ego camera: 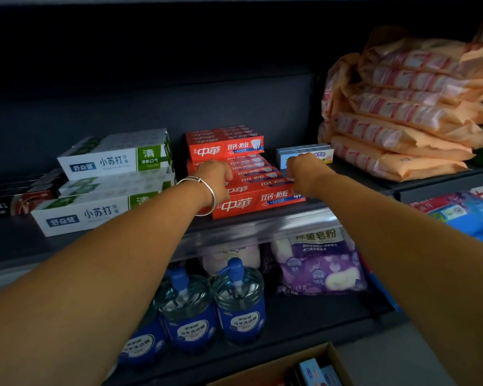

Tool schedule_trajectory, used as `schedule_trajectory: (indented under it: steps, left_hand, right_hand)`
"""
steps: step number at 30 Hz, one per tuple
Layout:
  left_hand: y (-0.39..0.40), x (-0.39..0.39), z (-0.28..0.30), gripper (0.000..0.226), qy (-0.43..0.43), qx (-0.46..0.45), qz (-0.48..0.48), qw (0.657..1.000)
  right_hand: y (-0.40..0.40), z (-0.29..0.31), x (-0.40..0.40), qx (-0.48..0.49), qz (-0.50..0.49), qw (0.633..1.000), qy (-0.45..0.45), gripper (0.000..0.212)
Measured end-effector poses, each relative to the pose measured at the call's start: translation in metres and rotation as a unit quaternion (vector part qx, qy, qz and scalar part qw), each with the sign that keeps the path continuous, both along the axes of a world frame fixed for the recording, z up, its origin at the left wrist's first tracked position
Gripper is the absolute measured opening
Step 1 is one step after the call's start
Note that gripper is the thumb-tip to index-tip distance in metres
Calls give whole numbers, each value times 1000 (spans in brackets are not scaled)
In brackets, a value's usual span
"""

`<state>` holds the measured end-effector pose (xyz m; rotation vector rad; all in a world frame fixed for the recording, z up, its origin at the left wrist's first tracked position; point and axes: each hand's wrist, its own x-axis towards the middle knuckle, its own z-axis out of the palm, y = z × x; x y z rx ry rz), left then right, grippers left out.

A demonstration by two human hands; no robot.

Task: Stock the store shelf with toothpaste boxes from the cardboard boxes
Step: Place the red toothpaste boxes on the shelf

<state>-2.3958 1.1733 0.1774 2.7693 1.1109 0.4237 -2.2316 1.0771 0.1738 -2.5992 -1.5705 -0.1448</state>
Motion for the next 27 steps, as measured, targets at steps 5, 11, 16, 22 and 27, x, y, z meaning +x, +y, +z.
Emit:
schedule_trajectory:
  steps: [5,11,16,22,27]
  left_hand:
    - [-3,2,-2,39,10,1,1,1000]
    - [-19,-1,-3,50,43,53,14,998]
    - [-43,-8,-8,56,55,84,-4,995]
    - [-82,-20,-27,69,55,105,-8,993]
    - [-123,-34,-61,71,48,88,-19,995]
  right_hand:
    - [-1,-5,-4,-1,15,1000,2,41]
    - [-10,-10,-15,-39,57,994,-80,59]
    - [-33,-15,-30,-47,60,992,-96,71]
    - [-73,-34,-54,-39,80,992,-95,73]
    - [-113,-68,-76,-55,101,992,-56,79]
